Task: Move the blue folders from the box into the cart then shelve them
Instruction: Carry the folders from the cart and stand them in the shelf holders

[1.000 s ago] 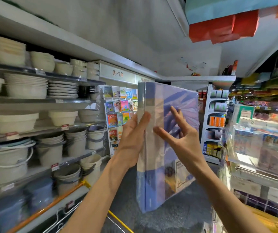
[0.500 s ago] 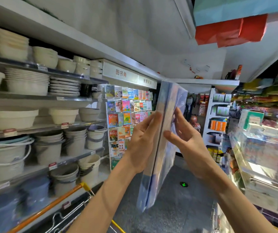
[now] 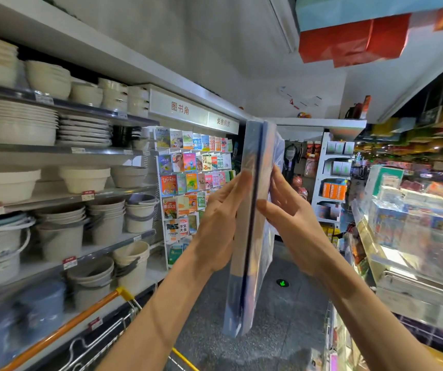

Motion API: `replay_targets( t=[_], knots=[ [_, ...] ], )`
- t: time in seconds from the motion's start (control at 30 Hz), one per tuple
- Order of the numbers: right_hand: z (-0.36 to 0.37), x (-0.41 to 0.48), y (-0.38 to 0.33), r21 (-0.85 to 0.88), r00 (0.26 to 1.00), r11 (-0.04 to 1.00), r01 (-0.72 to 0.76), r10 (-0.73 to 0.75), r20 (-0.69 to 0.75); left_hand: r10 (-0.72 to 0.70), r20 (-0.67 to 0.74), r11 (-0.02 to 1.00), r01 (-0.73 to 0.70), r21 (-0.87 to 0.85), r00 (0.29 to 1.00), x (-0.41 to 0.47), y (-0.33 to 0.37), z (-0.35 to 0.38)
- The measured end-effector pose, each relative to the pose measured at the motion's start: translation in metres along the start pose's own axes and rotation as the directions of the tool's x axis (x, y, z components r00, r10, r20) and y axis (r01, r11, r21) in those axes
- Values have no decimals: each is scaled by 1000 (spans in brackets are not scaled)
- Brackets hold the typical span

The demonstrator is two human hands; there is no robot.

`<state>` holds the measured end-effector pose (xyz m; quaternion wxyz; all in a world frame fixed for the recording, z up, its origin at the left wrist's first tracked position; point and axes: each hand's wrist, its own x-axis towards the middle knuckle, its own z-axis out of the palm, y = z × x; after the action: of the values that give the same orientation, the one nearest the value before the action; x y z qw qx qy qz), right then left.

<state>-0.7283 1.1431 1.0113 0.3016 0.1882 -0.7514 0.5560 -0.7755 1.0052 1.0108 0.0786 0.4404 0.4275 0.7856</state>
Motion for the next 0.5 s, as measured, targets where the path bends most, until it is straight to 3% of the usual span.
replay_targets(
  t=[0.5],
  knots=[
    [-13,-6,-7,8,997,1000,-1,1,72,-46,72,997,51,-64,996,2,-3,12]
  ],
)
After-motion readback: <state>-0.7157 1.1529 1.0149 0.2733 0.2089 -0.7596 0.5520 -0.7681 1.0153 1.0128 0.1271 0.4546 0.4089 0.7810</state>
